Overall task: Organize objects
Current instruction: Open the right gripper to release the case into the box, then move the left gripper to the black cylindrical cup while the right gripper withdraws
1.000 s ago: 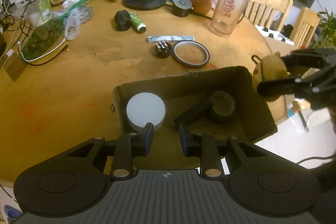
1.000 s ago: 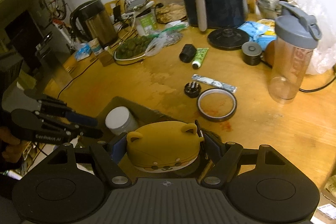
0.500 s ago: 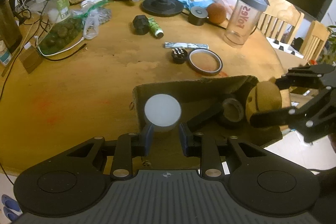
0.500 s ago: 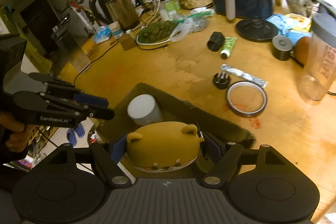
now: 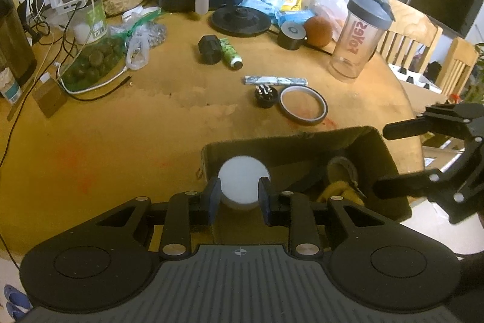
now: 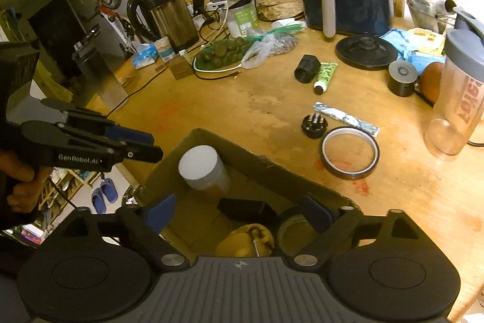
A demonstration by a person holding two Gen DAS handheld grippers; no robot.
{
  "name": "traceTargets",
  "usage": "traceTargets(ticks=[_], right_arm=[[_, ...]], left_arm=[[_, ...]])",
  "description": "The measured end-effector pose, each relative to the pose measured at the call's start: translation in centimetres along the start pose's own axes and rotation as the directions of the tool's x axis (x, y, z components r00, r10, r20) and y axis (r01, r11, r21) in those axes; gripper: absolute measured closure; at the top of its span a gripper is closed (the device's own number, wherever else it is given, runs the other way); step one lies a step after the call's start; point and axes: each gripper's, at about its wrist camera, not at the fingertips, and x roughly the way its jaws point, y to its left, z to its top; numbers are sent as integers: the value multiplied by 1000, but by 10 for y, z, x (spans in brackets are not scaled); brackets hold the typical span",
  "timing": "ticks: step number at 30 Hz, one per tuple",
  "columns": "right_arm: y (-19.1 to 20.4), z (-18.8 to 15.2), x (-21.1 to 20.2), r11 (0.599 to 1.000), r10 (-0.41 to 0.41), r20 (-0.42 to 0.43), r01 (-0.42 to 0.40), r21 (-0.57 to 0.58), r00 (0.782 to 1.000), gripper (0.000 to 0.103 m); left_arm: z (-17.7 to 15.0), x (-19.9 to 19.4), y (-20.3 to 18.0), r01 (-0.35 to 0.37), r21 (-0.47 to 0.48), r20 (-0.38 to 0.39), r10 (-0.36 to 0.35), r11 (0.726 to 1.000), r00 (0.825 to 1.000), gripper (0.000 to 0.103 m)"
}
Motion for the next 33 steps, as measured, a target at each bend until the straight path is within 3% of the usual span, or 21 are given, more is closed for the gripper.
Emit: traceTargets(ticks=[7, 33], right_arm=[[-8, 1, 0, 999, -49, 7, 48, 23, 999, 3], [-32, 17, 18, 970, -172, -1, 170, 173, 985, 3]], left_arm=[[15, 8, 0, 14, 38, 6, -14, 999, 1000, 76], [73, 49, 25, 81, 126, -9, -80, 989, 997, 76]])
